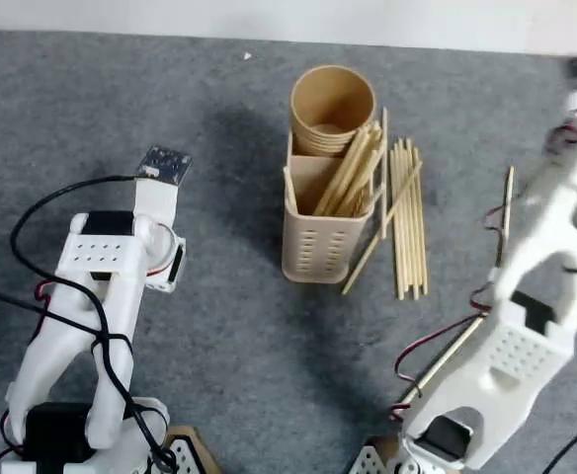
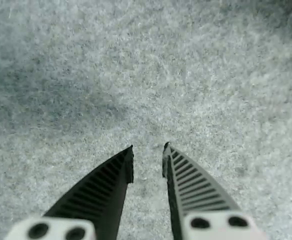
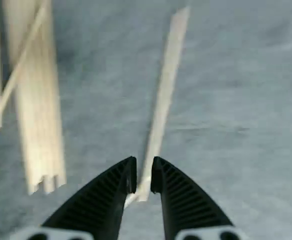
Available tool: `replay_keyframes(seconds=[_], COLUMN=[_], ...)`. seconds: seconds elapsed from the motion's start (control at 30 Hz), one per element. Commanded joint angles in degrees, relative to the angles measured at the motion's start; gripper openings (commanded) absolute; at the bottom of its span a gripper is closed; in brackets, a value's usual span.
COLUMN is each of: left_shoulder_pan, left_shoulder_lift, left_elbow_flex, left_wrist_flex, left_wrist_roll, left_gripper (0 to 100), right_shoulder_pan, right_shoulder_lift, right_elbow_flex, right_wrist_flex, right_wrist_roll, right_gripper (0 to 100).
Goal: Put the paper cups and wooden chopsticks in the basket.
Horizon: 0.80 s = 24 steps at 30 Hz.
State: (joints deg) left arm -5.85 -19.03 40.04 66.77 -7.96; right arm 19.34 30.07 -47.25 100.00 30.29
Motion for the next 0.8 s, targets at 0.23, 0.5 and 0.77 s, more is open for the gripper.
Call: replay_keyframes(seconds=[0.23,0.5,0.77], left_shoulder_pan=[0.6,0.6,0.6], left_shoulder_lift=[-1.4,-1.3,-1.3], left_elbow_flex=[1.6,2.0,3.2], left_wrist_flex=[-3.1,-4.9,-5.1], left_wrist_roll=[0.3,0.4,0.4], left_gripper=[12,12,12], right_shoulder_pan=[-6.6,-10.5,-14.5], right_shoulder_lift=[-1.4,-20.3,-61.2], right_elbow_flex=[7.1,19.2,71.6], right_wrist_flex=[-6.5,-6.8,-28.1], right_wrist_roll=[-10.7,-14.0,-11.8], right_gripper=[7.0,6.7,6.7])
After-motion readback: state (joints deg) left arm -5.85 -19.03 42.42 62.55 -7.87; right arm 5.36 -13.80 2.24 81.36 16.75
